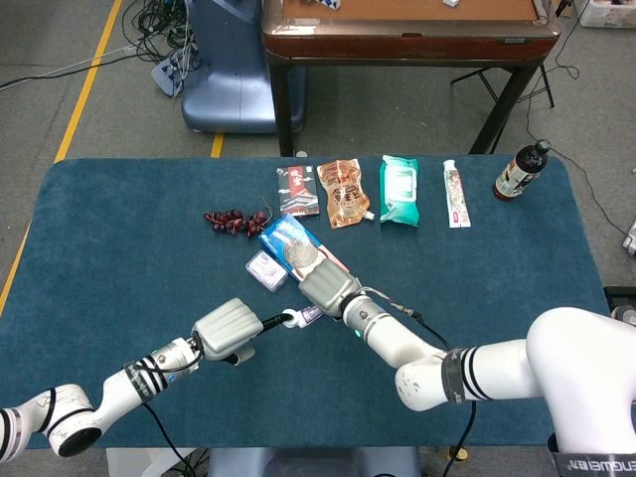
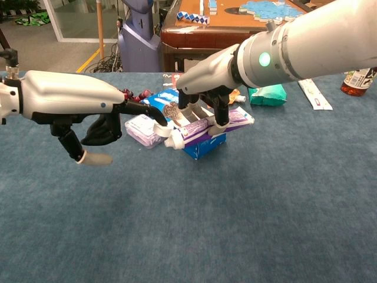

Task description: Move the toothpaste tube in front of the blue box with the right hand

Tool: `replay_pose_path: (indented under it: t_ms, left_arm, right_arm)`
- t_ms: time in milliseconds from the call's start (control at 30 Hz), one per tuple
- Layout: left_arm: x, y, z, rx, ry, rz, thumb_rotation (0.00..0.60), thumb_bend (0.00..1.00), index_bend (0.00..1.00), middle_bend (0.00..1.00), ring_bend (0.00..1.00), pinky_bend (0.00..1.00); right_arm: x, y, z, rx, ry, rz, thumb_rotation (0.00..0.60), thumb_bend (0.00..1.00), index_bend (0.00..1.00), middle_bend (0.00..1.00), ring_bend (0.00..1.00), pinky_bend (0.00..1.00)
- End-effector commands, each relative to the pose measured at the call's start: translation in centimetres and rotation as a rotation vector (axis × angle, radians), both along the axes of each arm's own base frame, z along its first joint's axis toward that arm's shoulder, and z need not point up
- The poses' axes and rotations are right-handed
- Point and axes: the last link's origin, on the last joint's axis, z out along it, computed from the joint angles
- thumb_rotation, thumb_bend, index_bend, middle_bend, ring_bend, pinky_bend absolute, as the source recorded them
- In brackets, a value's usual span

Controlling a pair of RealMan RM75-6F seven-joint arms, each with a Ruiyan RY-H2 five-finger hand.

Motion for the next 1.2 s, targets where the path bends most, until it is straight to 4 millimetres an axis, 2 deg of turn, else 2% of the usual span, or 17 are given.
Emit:
replay_pose_path:
  t_ms: [33, 467, 867, 933, 1100, 1200]
  left_arm:
    - [-0.2, 0.1, -0.1, 0.002, 0.002, 0.003, 0.600, 0.33, 0.10, 0.82, 0.68, 0.58]
    - [-1.4, 0.0, -0.2, -0.001, 0.018, 0.028, 0.600, 0.33, 0.10, 0.82, 0.68, 0.59]
    - [-1.2, 0.3, 0.0, 0.023, -0.015, 0.044, 0.600, 0.33, 0.10, 0.80, 0.66, 0.59]
    - [-1.3, 0.6, 0.5, 0.046, -0.038, 0.057, 0.600, 0.33, 0.10, 0.75, 0.62, 0.59]
    - [-2.1, 1.1, 1.8, 0.093, -0.109, 0.140, 0.600, 0.33, 0.07, 0.50, 0.46, 0.59]
    - [-2.9, 1.3, 2.5, 0.100, -0.186, 0.234, 0.595, 0.33, 0.06, 0.37, 0.35, 0.52]
  right_arm:
    - [0.0, 0.0, 0.2, -0.001, -0.011, -0.002, 0.600, 0.87, 0.80, 0.75, 0.63, 0.38]
    - [-0.6, -0.5, 1.2, -0.017, -0.064, -0.026, 0.600, 0.88, 0.81, 0.76, 0.64, 0.39]
    - [-0.7, -0.6, 1.8, -0.017, -0.136, -0.061, 0.600, 0.88, 0.81, 0.76, 0.65, 0.39]
    - [-1.1, -0.8, 2.0, -0.020, -0.157, -0.085, 0.600, 0.88, 0.81, 0.76, 0.65, 0.40]
    - [-2.2, -0.8, 2.4, -0.015, -0.225, -0.148, 0.600, 0.88, 0.81, 0.76, 0.65, 0.43]
    - [-2.7, -0.7, 2.5, -0.001, -0.282, -0.201, 0.600, 0.88, 0.81, 0.76, 0.65, 0.46]
